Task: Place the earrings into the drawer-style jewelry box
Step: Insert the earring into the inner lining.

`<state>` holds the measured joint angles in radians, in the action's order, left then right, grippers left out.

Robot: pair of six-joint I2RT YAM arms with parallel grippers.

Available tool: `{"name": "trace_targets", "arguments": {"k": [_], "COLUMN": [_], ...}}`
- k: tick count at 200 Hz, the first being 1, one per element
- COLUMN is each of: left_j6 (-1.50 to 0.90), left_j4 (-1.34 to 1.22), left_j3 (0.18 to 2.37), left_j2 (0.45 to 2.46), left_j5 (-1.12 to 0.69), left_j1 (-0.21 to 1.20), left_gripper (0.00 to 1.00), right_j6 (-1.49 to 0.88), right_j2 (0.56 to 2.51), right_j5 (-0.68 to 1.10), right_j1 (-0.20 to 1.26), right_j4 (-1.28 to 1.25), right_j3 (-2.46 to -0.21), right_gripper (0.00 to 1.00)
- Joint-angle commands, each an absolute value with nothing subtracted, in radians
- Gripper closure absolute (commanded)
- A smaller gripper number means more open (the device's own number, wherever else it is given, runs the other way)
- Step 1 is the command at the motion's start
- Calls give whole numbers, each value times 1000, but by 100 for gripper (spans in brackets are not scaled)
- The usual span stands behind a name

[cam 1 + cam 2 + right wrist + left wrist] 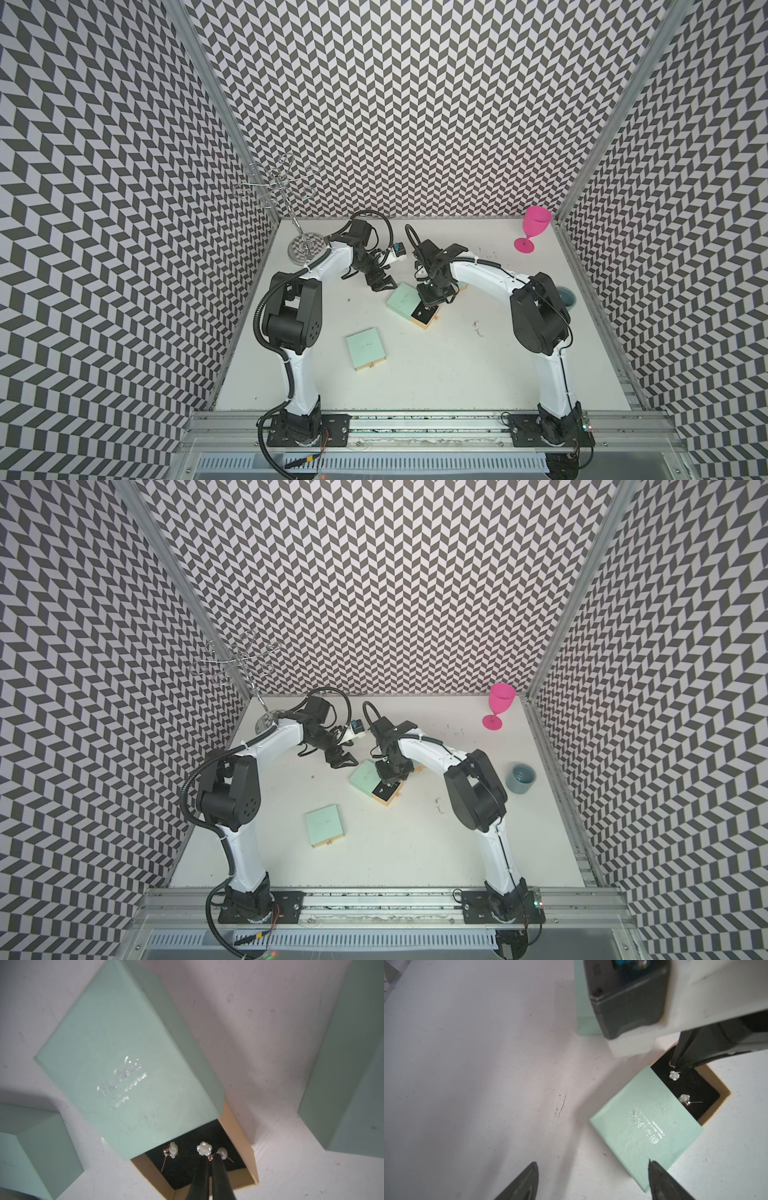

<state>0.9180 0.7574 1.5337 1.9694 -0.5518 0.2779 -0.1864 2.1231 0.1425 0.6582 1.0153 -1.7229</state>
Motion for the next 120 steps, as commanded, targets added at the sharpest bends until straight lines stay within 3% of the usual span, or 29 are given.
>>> {"name": "trace_targets", "arguments": {"k": [1,120], "left_j6": [940,936], "left_j4": [782,782], "left_j3": [1554,1559], "left_j2": [1967,1969], "left_j5": [-577,-581], "left_j1": [278,273], "left_gripper": [17,16], "right_j6": [-186,-186], "right_j2": [2126,2129], "right_j5": [162,170], "right_j1": [666,670], "right_j4": [988,969], "right_j3": [-1724,-1705], "right_gripper": [92,92]}}
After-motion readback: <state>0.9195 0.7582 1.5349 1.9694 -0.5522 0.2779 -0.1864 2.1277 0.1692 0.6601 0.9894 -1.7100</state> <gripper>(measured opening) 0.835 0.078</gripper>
